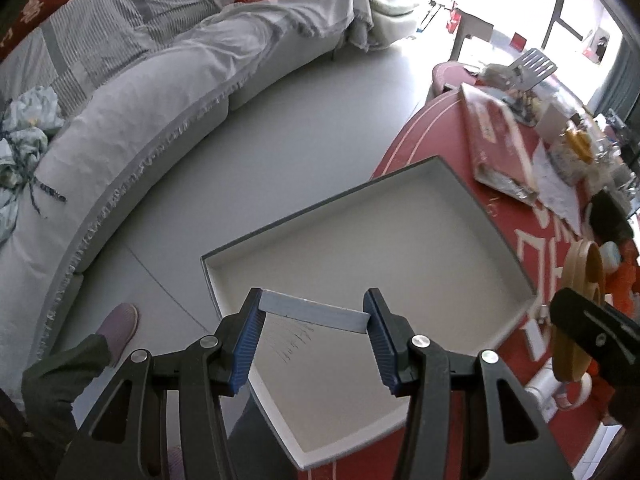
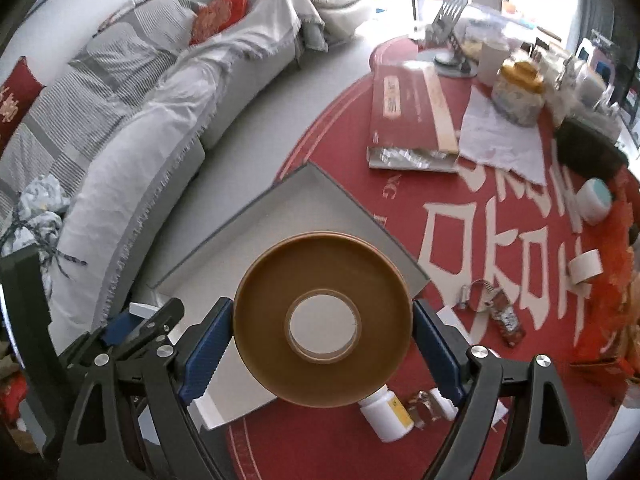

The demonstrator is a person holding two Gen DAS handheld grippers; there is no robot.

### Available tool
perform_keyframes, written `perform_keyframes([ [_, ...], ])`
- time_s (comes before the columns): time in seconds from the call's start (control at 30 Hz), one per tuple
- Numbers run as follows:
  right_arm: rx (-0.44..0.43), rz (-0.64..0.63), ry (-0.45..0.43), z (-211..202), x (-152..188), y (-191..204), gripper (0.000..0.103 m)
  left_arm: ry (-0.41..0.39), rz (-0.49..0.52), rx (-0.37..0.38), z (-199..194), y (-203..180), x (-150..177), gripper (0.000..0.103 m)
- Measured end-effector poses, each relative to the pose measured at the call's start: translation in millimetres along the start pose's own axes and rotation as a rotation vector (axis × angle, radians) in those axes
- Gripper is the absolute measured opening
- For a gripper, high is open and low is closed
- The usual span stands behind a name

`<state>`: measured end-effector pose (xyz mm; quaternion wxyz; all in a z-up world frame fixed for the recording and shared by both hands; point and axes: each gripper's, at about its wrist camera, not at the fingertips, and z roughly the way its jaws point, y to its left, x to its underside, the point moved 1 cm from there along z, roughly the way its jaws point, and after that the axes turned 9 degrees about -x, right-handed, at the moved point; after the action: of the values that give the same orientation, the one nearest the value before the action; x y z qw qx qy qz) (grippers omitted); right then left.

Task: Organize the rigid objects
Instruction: 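Carry the white block and tan ring tray over the open box lid, then open both tools to drop the block and ring tray into the lid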

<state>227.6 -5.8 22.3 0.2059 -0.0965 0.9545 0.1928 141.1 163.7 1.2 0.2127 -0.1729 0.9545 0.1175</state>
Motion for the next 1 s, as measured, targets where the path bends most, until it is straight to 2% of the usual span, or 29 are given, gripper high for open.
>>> perform_keyframes([
  [0.17,0.012,0.019,0.045,26.2,-1.2,-6.8,0.088,0.047,0.003,-0.002,24.4,-6.7,0.5,0.054],
  [1.0,0.094,-0.014,0.125,81.9,-7.7,-21.3,0.088,0.083,0.054,-0.023,63.4,-31.0,-1.6,0.054],
])
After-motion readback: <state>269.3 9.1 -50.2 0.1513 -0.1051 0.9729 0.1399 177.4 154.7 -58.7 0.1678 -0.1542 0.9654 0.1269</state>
